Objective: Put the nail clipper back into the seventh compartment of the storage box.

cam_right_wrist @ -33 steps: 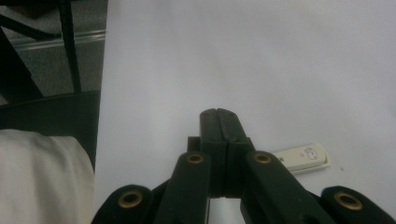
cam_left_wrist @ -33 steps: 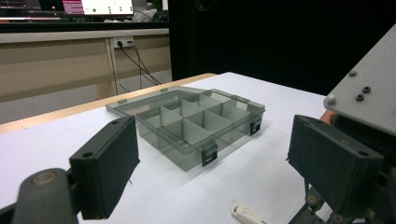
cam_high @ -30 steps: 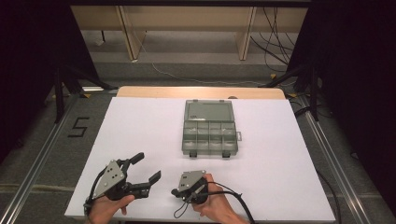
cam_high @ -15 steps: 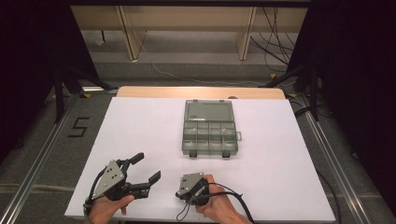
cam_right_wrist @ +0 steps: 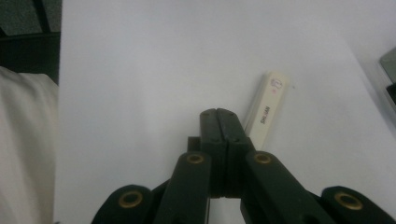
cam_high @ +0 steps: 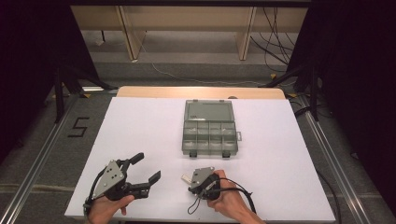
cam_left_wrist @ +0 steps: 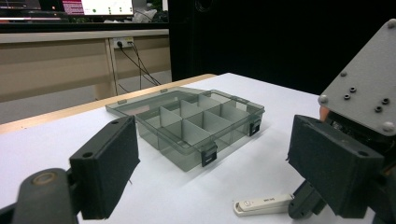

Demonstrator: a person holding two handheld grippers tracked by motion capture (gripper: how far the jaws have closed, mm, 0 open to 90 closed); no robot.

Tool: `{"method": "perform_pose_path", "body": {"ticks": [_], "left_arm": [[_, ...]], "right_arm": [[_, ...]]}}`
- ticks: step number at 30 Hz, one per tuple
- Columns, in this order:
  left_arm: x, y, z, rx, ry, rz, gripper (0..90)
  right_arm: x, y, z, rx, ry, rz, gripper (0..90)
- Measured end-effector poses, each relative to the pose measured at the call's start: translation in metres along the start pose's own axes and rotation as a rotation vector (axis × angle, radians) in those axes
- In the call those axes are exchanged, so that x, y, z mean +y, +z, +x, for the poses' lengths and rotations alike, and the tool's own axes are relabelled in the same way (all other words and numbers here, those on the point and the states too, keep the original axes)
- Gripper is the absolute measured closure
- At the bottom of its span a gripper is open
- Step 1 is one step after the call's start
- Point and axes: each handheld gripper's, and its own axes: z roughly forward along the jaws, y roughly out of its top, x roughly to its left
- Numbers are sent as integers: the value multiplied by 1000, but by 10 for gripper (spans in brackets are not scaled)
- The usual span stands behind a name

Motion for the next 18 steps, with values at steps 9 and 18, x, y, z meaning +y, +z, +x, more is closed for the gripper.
{"method": "perform_pose_path", "body": {"ticks": [9,18], "left_arm": [[0,0,0,-1,4,0,157],[0,1,0,-7,4,-6,157]], "right_arm": [[-3,-1,-7,-13,9,21,900],[-2,-9,-11,22,40,7,837]]}}
